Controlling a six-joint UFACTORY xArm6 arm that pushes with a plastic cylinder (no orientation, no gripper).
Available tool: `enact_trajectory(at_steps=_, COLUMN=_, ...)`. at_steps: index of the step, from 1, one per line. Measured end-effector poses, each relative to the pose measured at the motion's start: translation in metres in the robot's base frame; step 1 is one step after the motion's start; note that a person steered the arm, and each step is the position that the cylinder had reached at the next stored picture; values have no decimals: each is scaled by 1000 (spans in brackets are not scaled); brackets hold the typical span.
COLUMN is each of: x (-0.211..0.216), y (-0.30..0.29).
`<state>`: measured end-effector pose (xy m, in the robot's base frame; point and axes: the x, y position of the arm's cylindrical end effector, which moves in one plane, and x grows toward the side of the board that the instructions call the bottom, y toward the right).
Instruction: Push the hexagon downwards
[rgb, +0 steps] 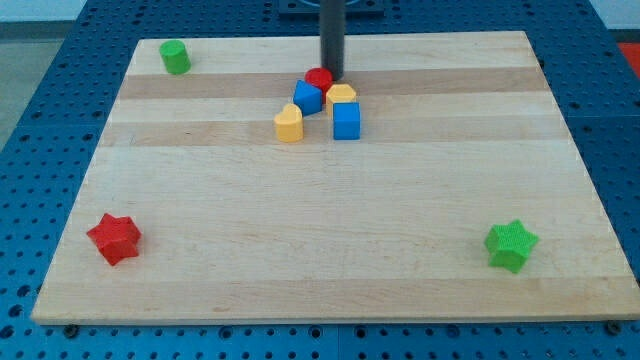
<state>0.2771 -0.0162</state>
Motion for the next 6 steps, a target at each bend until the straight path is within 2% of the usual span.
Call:
enact_trajectory(at_steps=1, x=4, y=-8)
enact_trajectory(at_steps=2, x=27, y=9)
enact_trajectory(at_steps=3, x=32, y=15)
enact_trajectory(at_steps=4, x=5, y=31)
enact_trajectory(at_steps=5, x=40, y=31)
enact_trajectory(at_steps=6, x=49, y=29)
